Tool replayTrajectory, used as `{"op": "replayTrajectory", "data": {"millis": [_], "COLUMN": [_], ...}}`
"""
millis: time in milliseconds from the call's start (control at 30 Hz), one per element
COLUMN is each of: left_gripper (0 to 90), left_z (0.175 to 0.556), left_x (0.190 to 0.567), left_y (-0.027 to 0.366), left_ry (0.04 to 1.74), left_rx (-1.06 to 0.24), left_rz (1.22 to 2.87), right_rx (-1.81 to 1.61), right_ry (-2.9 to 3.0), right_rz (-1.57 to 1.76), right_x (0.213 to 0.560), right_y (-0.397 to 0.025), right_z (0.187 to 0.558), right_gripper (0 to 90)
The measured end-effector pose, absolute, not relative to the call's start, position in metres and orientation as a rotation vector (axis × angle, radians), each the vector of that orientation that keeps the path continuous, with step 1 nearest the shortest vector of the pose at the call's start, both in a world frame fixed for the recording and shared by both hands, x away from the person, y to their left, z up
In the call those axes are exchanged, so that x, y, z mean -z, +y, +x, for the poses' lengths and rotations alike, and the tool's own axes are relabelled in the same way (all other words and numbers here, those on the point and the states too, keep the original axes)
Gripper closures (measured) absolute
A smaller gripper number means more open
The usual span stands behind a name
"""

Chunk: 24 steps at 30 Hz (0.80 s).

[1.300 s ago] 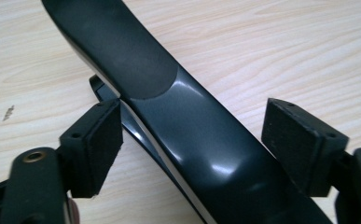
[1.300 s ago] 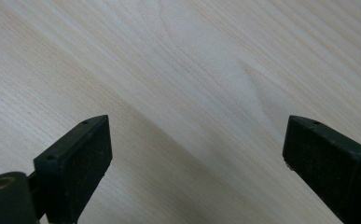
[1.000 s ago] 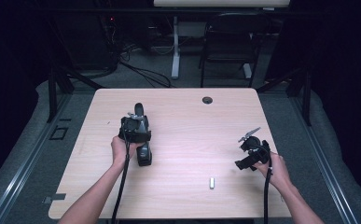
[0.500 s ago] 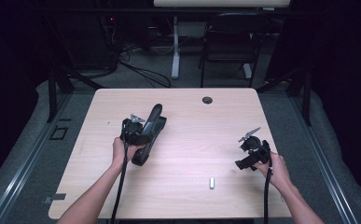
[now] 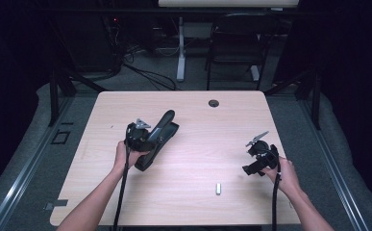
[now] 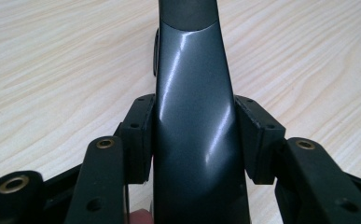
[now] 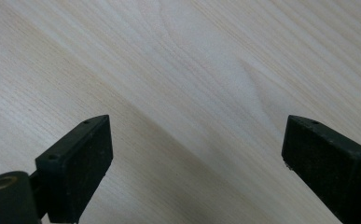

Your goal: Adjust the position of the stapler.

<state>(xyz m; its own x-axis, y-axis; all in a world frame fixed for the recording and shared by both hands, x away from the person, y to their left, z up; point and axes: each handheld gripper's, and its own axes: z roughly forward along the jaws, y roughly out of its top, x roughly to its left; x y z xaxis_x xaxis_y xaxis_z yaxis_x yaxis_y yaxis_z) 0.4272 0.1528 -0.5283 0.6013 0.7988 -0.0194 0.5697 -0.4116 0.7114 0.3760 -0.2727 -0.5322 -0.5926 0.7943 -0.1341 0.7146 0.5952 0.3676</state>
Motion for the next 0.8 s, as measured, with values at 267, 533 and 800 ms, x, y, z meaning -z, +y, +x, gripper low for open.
{"op": "replayTrajectory", "data": {"millis": [267, 533, 800], "left_gripper": [52.7, 52.7, 52.7], "left_z": [0.4257, 0.4231, 0.4197], "left_x": [0.5287, 0.5290, 0.5302], "left_y": [0.1550, 0.1567, 0.1576], "left_ry": [0.992, 0.916, 0.826], "left_rx": [-0.398, -0.373, -0.343], "left_rz": [2.164, 2.187, 2.205], "right_rx": [-0.416, -0.404, -0.405], "right_ry": [2.544, 2.559, 2.566], "right_rz": [1.235, 1.220, 1.212], "right_x": [0.5314, 0.5312, 0.5322], "right_y": [-0.2734, -0.2725, -0.2708], "right_z": [0.3759, 0.3761, 0.3765], "right_gripper": [8.5, 8.5, 8.6]}}
